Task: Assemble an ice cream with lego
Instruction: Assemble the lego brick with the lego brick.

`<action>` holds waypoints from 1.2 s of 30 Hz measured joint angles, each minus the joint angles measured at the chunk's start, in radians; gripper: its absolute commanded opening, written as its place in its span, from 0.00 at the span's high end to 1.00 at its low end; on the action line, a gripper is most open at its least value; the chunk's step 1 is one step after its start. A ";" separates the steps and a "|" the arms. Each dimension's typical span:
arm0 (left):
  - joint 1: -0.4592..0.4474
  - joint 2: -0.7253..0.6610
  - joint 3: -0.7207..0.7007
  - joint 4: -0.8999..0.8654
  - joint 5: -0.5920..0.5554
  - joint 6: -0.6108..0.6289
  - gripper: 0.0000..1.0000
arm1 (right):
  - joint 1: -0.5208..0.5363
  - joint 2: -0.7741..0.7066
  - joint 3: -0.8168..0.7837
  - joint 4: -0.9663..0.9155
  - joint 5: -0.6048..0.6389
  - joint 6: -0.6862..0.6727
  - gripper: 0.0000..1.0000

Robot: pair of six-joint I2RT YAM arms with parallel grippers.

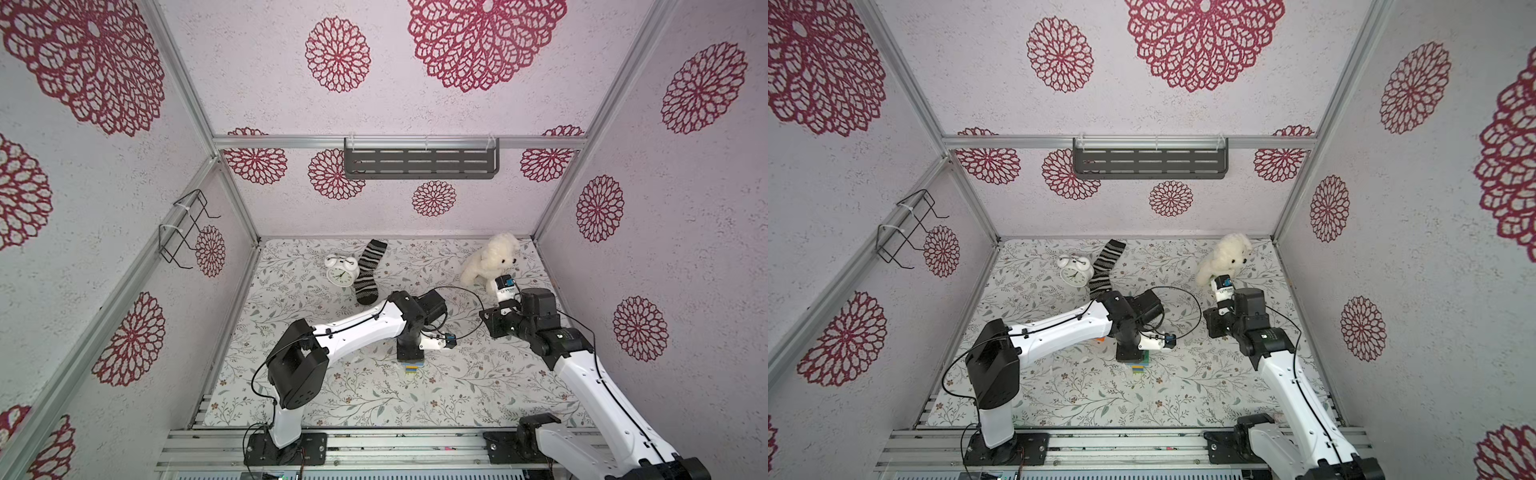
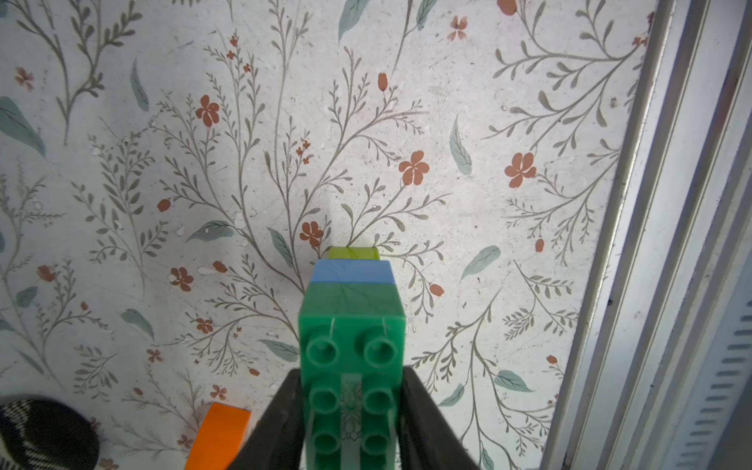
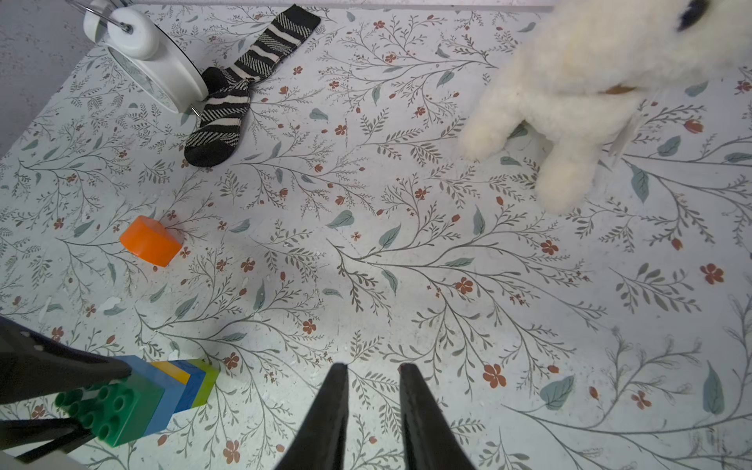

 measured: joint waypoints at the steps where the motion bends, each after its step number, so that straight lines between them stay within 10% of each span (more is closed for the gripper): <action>1: -0.002 0.011 -0.002 0.000 0.000 -0.001 0.59 | 0.000 0.000 0.000 0.000 0.000 0.000 0.74; 36: -0.014 0.013 0.061 -0.085 -0.013 -0.005 0.51 | 0.000 0.001 0.000 0.000 -0.008 0.000 0.73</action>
